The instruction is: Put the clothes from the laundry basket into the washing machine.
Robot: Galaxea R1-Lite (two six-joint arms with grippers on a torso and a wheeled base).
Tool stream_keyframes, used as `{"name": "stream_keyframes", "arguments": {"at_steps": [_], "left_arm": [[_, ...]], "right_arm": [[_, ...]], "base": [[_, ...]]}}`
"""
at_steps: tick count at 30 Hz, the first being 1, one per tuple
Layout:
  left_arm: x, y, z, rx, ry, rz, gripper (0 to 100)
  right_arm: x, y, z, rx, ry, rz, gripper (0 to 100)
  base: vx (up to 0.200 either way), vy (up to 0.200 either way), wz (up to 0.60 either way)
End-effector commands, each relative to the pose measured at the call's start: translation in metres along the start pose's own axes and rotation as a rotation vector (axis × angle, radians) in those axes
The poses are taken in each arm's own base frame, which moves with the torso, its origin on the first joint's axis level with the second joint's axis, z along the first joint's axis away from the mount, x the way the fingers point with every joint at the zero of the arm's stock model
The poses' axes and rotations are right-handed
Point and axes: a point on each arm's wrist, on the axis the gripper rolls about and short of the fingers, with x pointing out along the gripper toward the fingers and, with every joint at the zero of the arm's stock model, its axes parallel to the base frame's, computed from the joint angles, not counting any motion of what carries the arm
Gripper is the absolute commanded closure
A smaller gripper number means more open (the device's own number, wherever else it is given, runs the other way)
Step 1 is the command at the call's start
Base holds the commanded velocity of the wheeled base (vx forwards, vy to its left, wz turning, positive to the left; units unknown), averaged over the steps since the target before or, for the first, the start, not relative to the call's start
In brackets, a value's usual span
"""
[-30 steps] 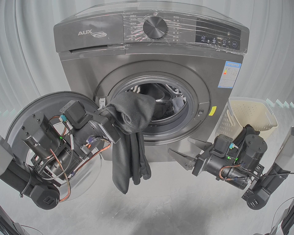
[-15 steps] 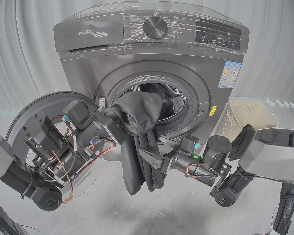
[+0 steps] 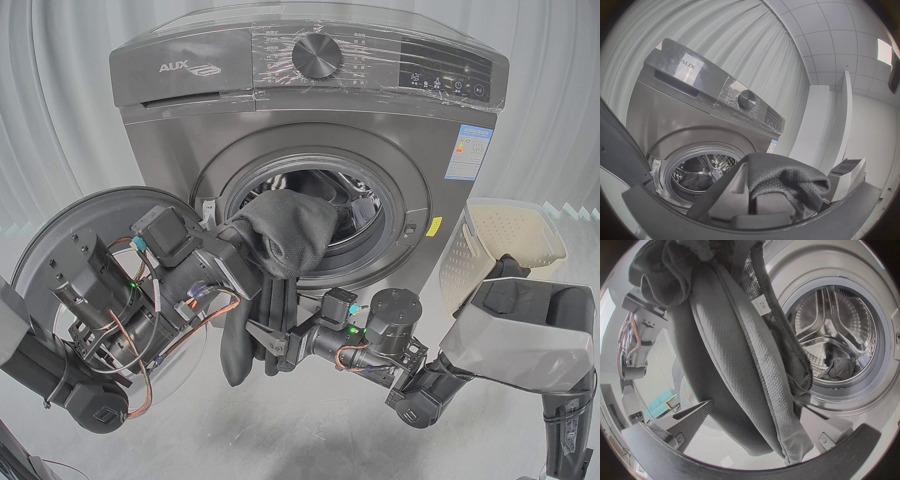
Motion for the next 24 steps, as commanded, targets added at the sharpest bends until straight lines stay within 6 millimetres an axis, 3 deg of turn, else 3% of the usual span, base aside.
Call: {"name": "stream_keyframes", "arguments": {"at_steps": [1,12,18,19,24], "left_arm": [[0.000,0.000,-0.001,0.000,0.002,0.000,100],[0.000,0.000,-0.001,0.020,0.006,0.001,100],[-0.001,0.000,-0.001,0.027,0.004,0.004,100],[-0.001,0.000,0.000,0.027,0.004,0.004,100],[-0.003,0.001,0.001,0.029,0.003,0.009,100]], "right_arm": [[0.005,0.003,-0.012,0.005,0.021,0.010,0],[0.018,0.002,-0.024,0.003,0.011,0.016,0],[0.031,-0.013,-0.037,-0.045,-0.014,-0.087,0],[0.032,-0.014,-0.036,-0.047,-0.022,-0.093,100],[0.038,-0.020,-0.023,-0.056,-0.076,-0.108,100]], "base": [[0.000,0.000,0.00],[0.000,0.000,0.00],[0.000,0.000,0.00],[0.000,0.000,0.00],[0.000,0.000,0.00]]}}
